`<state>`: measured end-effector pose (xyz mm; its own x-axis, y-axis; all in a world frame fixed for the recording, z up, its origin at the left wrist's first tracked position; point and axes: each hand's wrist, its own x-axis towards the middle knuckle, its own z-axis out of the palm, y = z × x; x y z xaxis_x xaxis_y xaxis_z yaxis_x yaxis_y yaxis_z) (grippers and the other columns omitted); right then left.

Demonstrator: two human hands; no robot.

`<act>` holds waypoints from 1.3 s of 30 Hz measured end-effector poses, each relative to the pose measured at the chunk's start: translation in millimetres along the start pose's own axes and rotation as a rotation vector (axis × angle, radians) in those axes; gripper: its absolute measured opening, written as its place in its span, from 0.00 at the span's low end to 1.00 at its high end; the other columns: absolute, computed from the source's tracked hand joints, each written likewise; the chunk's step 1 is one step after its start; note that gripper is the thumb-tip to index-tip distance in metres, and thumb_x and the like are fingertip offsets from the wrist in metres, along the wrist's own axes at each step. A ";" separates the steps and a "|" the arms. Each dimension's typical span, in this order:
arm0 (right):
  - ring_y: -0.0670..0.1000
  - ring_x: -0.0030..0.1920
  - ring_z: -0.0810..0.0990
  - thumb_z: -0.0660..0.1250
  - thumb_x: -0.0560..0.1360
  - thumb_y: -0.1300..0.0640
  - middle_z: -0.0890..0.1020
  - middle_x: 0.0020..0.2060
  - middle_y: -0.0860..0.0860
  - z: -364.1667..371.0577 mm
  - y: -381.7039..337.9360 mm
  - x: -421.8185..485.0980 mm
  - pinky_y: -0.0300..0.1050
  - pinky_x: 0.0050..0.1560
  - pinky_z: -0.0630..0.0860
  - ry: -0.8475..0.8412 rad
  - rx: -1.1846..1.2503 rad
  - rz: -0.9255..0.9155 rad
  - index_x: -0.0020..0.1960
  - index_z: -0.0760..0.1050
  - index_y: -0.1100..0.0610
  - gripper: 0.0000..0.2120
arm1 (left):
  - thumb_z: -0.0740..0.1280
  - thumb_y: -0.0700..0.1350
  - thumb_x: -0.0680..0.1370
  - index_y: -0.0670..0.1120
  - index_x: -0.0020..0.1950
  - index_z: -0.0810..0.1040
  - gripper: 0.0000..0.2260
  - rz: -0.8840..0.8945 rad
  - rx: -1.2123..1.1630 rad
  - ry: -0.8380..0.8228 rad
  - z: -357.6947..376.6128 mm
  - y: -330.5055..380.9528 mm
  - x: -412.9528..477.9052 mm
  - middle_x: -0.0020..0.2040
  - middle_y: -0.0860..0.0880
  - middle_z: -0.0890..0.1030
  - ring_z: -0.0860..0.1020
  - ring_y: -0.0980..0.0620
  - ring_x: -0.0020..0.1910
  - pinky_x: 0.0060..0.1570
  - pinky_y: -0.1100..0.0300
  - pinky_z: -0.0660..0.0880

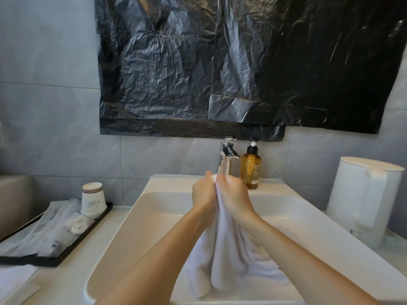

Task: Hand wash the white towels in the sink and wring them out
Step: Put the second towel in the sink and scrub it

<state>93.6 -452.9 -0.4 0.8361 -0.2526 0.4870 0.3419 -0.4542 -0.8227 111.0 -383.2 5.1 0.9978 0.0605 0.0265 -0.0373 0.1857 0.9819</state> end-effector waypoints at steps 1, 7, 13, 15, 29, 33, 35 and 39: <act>0.54 0.40 0.75 0.58 0.79 0.58 0.78 0.34 0.57 -3.6 -2.2 9.7 0.46 0.40 0.69 0.040 0.054 0.078 0.35 0.75 0.61 0.16 | 0.60 0.50 0.82 0.43 0.38 0.77 0.17 -0.008 0.008 -0.053 2.0 -1.4 -4.2 0.34 0.46 0.79 0.77 0.48 0.39 0.39 0.58 0.71; 0.50 0.38 0.77 0.58 0.80 0.57 0.78 0.32 0.52 3.0 -4.3 -14.7 0.44 0.40 0.72 -0.024 0.016 -0.035 0.36 0.75 0.60 0.16 | 0.58 0.47 0.83 0.44 0.33 0.71 0.18 -0.028 -0.019 -0.020 -0.6 6.5 -1.3 0.29 0.47 0.73 0.71 0.51 0.30 0.32 0.60 0.67; 0.50 0.38 0.74 0.57 0.81 0.57 0.75 0.31 0.50 -2.1 -6.9 3.1 0.43 0.41 0.69 0.087 0.075 0.076 0.32 0.70 0.53 0.17 | 0.60 0.50 0.82 0.41 0.40 0.78 0.17 -0.044 -0.002 -0.060 2.6 7.5 -8.5 0.35 0.43 0.80 0.75 0.50 0.36 0.38 0.59 0.70; 0.50 0.37 0.73 0.57 0.80 0.59 0.74 0.31 0.51 3.9 -8.3 -12.1 0.44 0.40 0.68 -0.015 -0.019 -0.048 0.31 0.69 0.53 0.19 | 0.59 0.49 0.83 0.36 0.44 0.78 0.18 -0.037 -0.047 0.024 -1.6 6.1 -0.6 0.36 0.38 0.78 0.72 0.49 0.35 0.40 0.58 0.69; 0.50 0.33 0.70 0.57 0.80 0.59 0.72 0.29 0.50 -13.9 -11.7 15.4 0.44 0.37 0.64 0.182 0.128 0.194 0.30 0.67 0.56 0.19 | 0.62 0.50 0.81 0.44 0.41 0.79 0.14 -0.041 -0.029 -0.222 3.7 8.5 -10.1 0.36 0.47 0.81 0.79 0.52 0.34 0.34 0.63 0.74; 0.49 0.34 0.67 0.56 0.80 0.57 0.68 0.30 0.50 -24.6 1.8 12.1 0.44 0.36 0.63 -0.149 0.036 0.185 0.33 0.65 0.55 0.17 | 0.62 0.54 0.81 0.44 0.48 0.79 0.15 -0.054 -0.106 -0.153 -4.7 14.6 0.2 0.42 0.46 0.83 0.81 0.50 0.41 0.42 0.58 0.77; 0.49 0.36 0.70 0.55 0.81 0.53 0.71 0.33 0.51 -33.6 9.9 16.6 0.45 0.39 0.64 -0.250 -0.095 0.274 0.36 0.69 0.55 0.15 | 0.62 0.57 0.80 0.46 0.53 0.78 0.15 -0.046 -0.123 -0.126 -11.5 18.9 3.9 0.51 0.46 0.82 0.81 0.49 0.48 0.49 0.55 0.76; 0.49 0.58 0.74 0.55 0.81 0.43 0.76 0.59 0.50 -38.9 26.2 21.7 0.48 0.59 0.69 -0.299 -0.243 0.191 0.64 0.71 0.53 0.18 | 0.64 0.57 0.78 0.44 0.67 0.75 0.23 -0.040 -0.093 -0.213 -21.4 24.5 5.7 0.64 0.38 0.76 0.80 0.47 0.54 0.55 0.53 0.76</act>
<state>104.1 -503.6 0.0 0.9743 -0.1096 0.1968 0.0877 -0.6203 -0.7794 114.6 -357.3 25.3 0.9872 -0.1556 0.0363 0.0078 0.2741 0.9617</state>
